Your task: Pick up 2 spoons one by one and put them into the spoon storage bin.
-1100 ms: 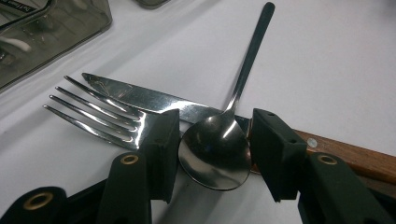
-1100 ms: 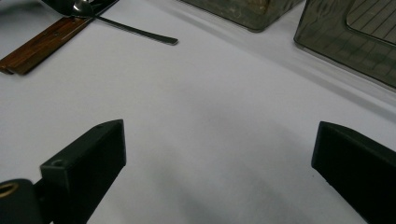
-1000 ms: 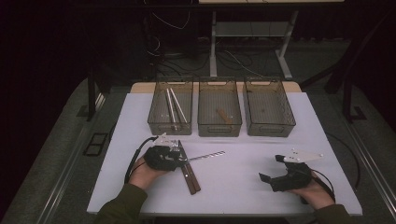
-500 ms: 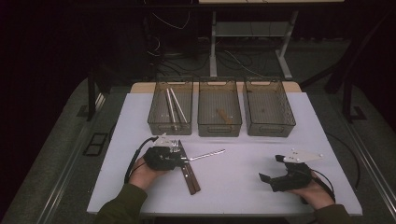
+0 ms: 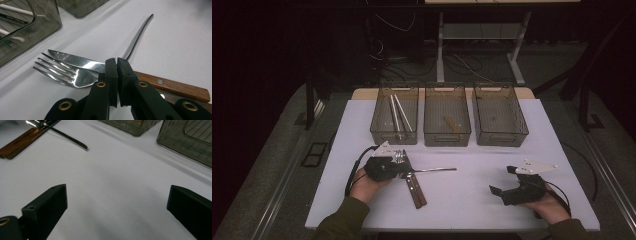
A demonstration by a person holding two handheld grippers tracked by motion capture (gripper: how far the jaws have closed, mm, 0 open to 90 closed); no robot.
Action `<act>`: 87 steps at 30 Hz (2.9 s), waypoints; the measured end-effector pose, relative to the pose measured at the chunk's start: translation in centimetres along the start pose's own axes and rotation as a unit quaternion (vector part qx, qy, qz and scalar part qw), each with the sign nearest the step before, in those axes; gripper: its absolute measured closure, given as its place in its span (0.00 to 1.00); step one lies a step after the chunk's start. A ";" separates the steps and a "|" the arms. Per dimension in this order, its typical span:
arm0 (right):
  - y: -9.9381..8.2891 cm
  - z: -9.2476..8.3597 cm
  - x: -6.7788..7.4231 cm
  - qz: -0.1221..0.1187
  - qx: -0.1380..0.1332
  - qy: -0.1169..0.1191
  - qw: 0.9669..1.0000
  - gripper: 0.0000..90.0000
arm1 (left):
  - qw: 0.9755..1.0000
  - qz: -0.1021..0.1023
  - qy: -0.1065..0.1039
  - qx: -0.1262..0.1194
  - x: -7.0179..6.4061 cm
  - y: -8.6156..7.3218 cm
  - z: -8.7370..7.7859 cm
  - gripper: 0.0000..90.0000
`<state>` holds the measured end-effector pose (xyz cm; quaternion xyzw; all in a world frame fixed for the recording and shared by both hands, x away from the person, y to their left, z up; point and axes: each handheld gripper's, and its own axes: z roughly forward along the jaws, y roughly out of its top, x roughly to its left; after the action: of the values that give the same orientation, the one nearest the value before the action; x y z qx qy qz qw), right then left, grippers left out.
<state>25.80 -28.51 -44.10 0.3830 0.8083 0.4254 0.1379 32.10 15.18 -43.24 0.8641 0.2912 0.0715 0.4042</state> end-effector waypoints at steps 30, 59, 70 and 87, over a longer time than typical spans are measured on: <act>0.1 0.3 0.2 -0.003 0.004 -0.001 1.000 0.04 | 0.996 -0.016 0.039 -0.075 -0.7 2.0 -2.2 0.98; 0.0 0.9 0.2 -0.014 0.010 0.007 1.000 0.04 | 0.989 -0.025 0.080 -0.120 1.0 9.5 -0.1 0.98; 0.0 0.7 0.2 -0.013 0.006 0.003 1.000 0.04 | 0.983 -0.040 0.136 -0.115 2.4 12.9 2.4 0.98; 0.1 0.5 0.3 -0.015 0.000 0.008 1.000 0.04 | 0.977 -0.055 0.194 -0.072 4.3 15.7 6.5 0.98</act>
<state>25.96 -28.00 -44.29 0.3679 0.8150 0.4258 0.1379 45.00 5.43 -36.40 0.7850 0.4055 0.2360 0.4045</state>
